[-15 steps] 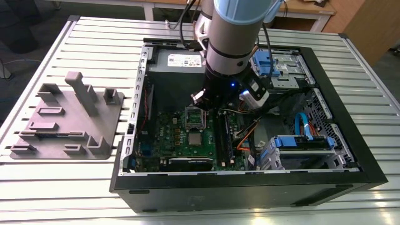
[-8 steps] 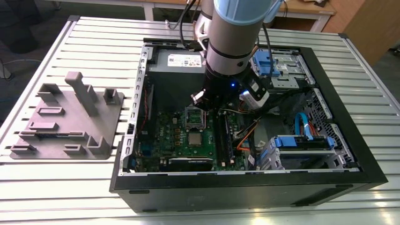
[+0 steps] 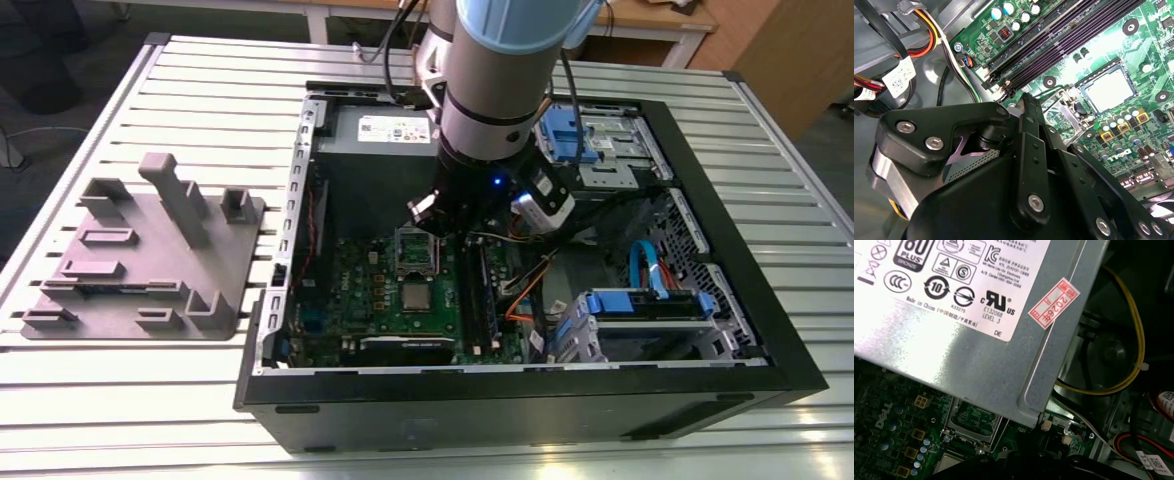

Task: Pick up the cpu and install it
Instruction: 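Close the cpu cover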

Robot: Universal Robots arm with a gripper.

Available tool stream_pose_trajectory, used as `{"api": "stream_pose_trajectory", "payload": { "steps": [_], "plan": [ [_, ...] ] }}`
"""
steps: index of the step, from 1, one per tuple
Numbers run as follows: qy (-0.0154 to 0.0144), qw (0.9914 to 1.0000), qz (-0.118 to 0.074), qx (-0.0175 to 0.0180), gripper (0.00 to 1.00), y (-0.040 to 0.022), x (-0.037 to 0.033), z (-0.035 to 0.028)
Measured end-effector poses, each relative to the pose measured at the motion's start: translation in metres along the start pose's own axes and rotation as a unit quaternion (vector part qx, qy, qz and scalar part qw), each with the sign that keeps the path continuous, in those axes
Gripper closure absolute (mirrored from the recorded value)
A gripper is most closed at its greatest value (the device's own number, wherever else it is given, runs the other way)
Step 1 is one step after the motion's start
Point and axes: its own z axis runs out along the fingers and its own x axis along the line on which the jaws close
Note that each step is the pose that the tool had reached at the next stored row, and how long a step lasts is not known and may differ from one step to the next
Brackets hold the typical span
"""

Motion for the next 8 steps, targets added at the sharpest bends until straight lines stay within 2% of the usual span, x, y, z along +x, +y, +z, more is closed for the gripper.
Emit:
{"api": "stream_pose_trajectory", "payload": {
  "steps": [8],
  "plan": [
    [0.0003, 1.00000, -0.003, 0.0000, 0.89, 0.0000, 0.0000, -0.0001]
  ]
}}
